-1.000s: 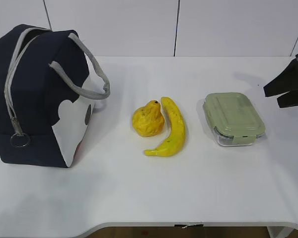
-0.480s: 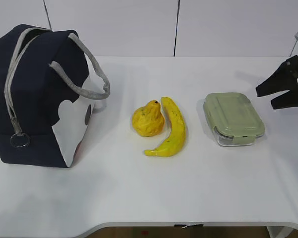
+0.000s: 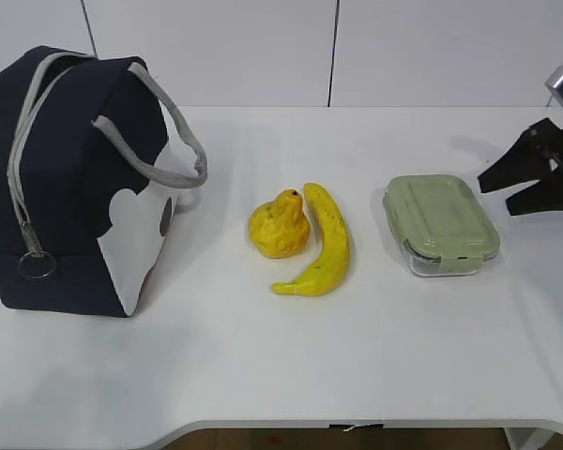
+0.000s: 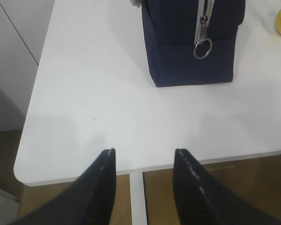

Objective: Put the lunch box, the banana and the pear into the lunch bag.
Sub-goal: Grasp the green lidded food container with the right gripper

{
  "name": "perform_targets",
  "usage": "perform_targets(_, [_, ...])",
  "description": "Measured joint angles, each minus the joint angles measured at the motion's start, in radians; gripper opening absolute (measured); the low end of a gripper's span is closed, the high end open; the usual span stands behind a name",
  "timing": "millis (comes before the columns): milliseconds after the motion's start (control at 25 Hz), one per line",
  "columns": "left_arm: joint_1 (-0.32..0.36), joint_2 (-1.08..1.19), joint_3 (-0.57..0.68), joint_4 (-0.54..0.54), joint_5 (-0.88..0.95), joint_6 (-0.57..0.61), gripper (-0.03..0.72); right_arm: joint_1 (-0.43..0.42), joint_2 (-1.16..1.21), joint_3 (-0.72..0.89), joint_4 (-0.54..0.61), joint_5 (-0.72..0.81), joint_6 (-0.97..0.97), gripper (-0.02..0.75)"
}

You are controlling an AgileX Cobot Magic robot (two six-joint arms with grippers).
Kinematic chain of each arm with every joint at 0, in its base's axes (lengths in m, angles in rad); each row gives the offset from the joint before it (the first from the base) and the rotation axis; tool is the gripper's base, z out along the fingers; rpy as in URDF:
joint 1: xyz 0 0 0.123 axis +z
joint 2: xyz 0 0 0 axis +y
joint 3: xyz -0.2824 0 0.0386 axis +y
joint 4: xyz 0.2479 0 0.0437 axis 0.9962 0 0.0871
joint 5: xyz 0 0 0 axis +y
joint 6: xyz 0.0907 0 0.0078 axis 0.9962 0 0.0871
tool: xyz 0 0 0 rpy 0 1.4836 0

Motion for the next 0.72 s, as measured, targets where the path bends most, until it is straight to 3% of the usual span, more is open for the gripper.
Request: perform_targets(720, [0.000,0.000,0.000,0.000,0.000,0.000,0.308,0.000,0.108,-0.002,0.071,-0.004,-0.001,0.580])
